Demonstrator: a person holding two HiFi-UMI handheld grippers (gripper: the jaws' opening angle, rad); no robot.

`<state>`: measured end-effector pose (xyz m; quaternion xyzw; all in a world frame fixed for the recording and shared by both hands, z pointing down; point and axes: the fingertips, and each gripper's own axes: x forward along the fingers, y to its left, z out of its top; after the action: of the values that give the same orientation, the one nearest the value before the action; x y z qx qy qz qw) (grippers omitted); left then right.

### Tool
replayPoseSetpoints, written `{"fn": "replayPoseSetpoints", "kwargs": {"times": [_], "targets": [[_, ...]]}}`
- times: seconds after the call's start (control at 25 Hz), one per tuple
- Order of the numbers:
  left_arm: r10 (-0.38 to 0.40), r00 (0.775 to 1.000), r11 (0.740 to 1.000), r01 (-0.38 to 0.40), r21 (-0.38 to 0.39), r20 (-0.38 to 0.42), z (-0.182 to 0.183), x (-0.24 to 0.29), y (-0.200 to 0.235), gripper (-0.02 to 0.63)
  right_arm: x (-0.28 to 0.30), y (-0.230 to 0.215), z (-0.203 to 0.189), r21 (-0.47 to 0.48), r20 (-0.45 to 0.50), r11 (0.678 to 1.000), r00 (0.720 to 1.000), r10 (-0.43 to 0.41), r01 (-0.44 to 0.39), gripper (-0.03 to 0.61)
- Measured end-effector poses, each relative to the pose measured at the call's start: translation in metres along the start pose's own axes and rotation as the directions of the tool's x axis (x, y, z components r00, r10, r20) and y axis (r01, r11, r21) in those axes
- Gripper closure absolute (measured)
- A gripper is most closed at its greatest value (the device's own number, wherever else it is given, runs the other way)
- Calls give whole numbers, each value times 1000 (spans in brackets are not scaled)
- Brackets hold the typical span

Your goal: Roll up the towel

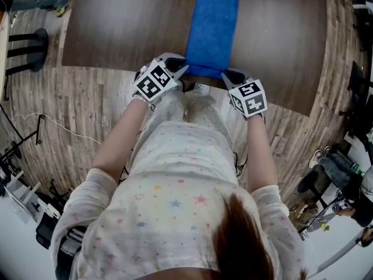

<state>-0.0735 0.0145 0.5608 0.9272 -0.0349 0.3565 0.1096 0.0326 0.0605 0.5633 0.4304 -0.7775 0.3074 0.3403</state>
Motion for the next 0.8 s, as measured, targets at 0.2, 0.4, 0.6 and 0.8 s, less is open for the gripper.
{"fn": "replayPoseSetpoints", "kwargs": {"times": [0.2, 0.4, 0.6, 0.8], "targets": [[16, 991, 999, -21, 41, 134, 31, -16, -2, 583, 6, -14, 1, 59, 3, 997, 999, -44, 44, 541], [-130, 989, 983, 119, 140, 70, 26, 4, -39, 583, 11, -14, 9, 5, -2, 998, 998, -70, 70, 530], [-64, 998, 983, 65, 171, -11, 11, 17, -27, 508, 2, -31, 16, -7, 24, 991, 990, -136, 136, 492], [-41, 999, 985, 35, 170, 29, 17, -3, -18, 489, -20, -14, 25, -25, 94, 999, 995, -42, 44, 494]]}}
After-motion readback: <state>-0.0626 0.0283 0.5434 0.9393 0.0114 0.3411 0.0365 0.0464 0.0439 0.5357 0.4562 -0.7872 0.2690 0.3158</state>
